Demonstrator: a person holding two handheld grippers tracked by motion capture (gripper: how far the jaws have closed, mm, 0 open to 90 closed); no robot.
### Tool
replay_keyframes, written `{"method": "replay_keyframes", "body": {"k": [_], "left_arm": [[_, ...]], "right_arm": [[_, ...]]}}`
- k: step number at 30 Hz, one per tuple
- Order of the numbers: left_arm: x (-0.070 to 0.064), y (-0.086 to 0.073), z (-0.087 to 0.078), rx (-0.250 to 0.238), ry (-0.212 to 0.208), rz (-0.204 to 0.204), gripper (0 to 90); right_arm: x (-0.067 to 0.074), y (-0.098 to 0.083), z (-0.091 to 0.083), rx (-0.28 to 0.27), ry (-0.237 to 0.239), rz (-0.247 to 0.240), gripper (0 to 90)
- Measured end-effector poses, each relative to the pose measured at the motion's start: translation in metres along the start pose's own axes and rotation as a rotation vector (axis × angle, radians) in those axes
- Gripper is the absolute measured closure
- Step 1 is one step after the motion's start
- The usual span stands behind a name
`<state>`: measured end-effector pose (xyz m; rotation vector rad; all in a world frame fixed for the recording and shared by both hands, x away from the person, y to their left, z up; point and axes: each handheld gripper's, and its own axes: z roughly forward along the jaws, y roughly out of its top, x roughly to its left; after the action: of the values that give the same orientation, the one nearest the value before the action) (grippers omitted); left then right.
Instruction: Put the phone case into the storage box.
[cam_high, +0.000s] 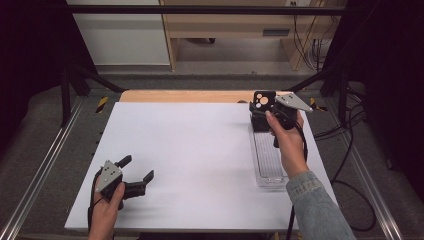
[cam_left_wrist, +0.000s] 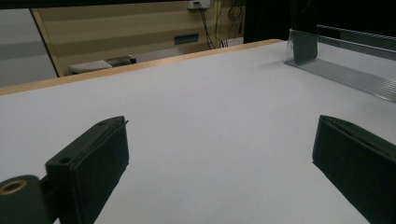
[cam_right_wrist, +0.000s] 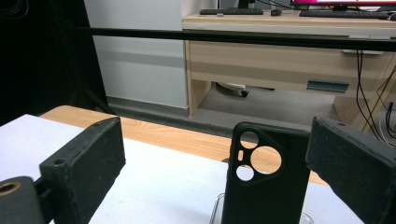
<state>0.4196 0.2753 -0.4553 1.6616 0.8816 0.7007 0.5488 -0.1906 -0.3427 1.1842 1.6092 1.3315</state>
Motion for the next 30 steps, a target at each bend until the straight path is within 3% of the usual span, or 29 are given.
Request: {"method": "replay_keyframes", "body": {"k": [30], "left_arm": [[0.001, 0.0, -0.001, -0.003, 0.004, -0.003, 3.8]], "right_arm": [[-0.002, 0.009, -0.027, -0.045, 0.024, 0.011, 4.9]]}}
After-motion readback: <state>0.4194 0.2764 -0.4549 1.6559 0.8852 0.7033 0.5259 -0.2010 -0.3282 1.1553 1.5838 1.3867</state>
